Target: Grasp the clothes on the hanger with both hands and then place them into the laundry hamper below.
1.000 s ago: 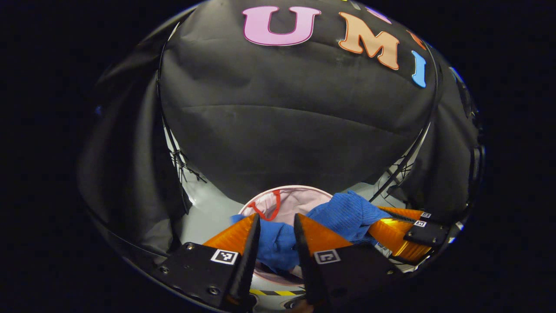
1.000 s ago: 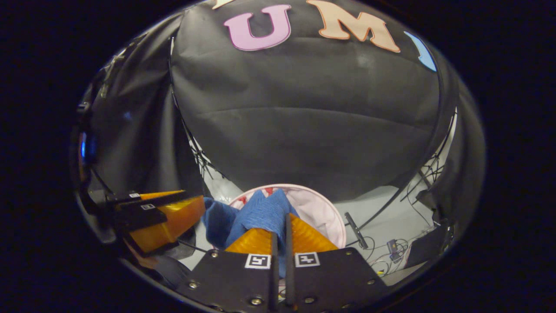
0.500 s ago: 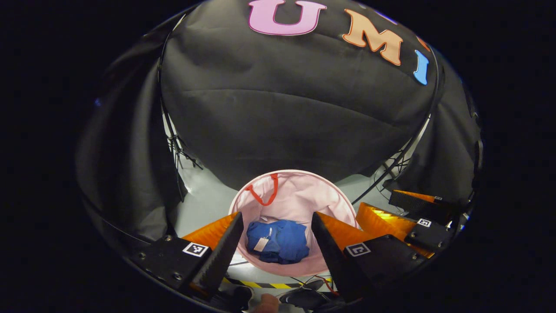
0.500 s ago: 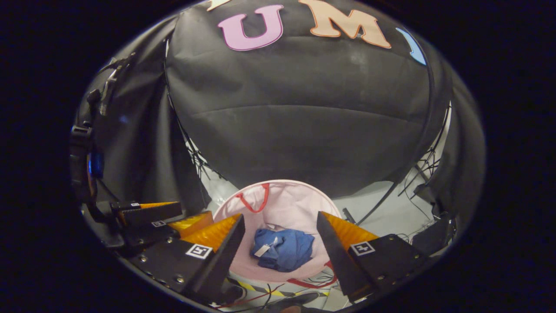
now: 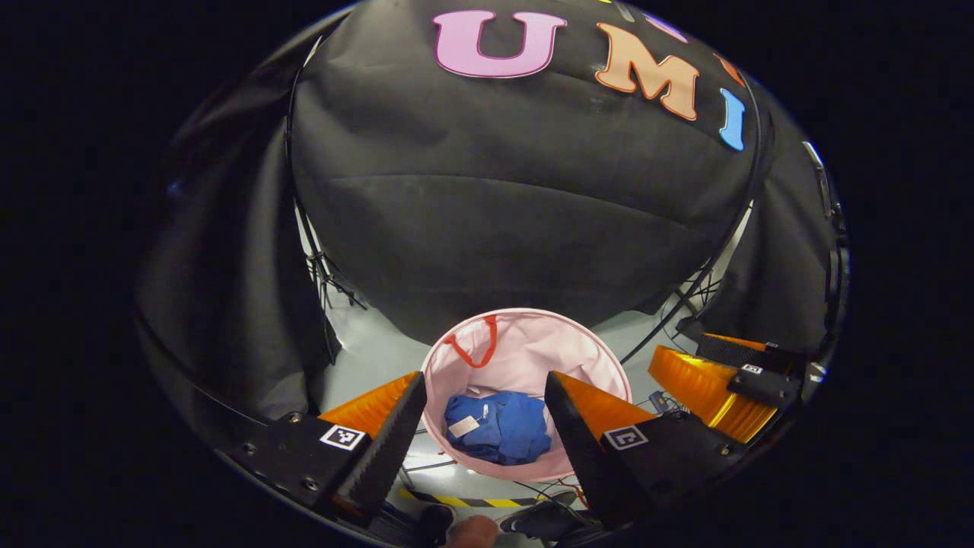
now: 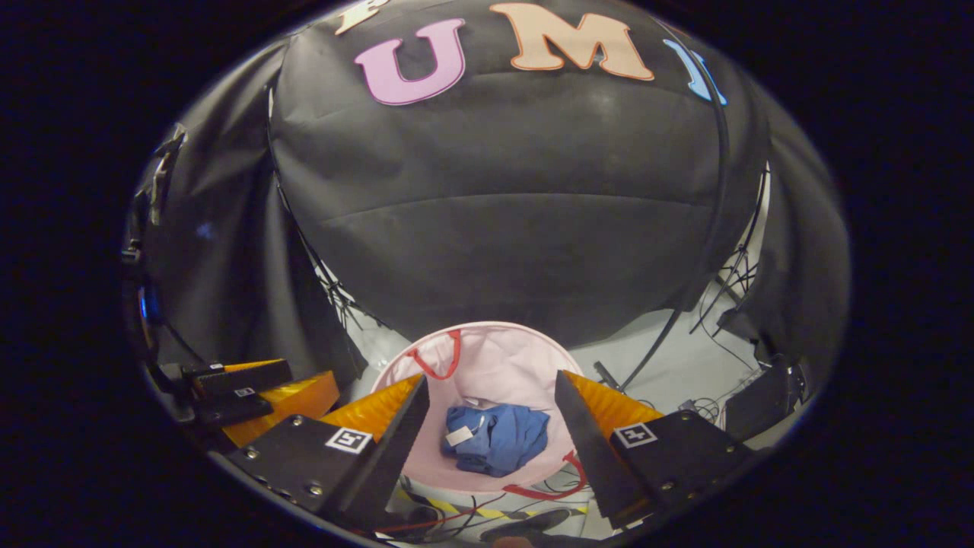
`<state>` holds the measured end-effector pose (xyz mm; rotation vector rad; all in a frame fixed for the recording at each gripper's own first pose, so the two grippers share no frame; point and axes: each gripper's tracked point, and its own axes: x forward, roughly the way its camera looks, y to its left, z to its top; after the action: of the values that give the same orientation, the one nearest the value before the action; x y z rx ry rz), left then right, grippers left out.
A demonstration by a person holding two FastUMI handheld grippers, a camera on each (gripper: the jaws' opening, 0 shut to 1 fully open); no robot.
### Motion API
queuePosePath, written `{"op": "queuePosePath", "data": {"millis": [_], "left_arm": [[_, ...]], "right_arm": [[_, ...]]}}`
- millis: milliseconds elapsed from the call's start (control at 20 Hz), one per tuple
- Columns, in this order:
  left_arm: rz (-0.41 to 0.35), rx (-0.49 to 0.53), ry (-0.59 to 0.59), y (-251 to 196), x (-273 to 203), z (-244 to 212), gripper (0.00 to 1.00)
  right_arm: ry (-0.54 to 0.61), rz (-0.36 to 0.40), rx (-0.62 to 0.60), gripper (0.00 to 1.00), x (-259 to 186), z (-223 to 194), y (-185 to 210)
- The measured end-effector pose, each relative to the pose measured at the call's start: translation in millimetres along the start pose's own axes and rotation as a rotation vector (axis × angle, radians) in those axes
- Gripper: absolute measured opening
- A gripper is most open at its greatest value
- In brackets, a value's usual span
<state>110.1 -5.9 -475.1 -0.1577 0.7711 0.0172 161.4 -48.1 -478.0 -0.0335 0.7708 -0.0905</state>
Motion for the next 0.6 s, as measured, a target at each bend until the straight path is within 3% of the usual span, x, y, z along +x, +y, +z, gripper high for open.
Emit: {"op": "queuePosePath", "data": {"millis": [50, 100, 350, 400, 450, 600], "left_arm": [[0.002, 0.009, -0.004, 0, -2, 0, 0.98], [0.007, 0.018, -0.003, 2, -5, 2, 0.98], [0.018, 0.067, -0.04, 6, -21, 18, 0.98], [0.021, 0.075, -0.057, 7, -26, 25, 0.98], [0.018, 0.08, -0.072, 8, -31, 31, 0.98], [0.034, 0.098, -0.115, 11, -45, 49, 0.98]], "right_arm": [[-0.004, -0.007, 0.005, 0.95, -1, 1, -3], [-0.004, -0.009, 0.008, 1.0, -3, 3, -5], [-0.013, 0.007, 0.0, 1.0, -19, 11, -5], [-0.015, 0.01, -0.005, 0.95, -22, 13, -6], [-0.022, 0.011, -0.005, 1.0, -25, 17, -7], [-0.05, 0.028, 0.016, 1.0, -37, 35, -2]]}}
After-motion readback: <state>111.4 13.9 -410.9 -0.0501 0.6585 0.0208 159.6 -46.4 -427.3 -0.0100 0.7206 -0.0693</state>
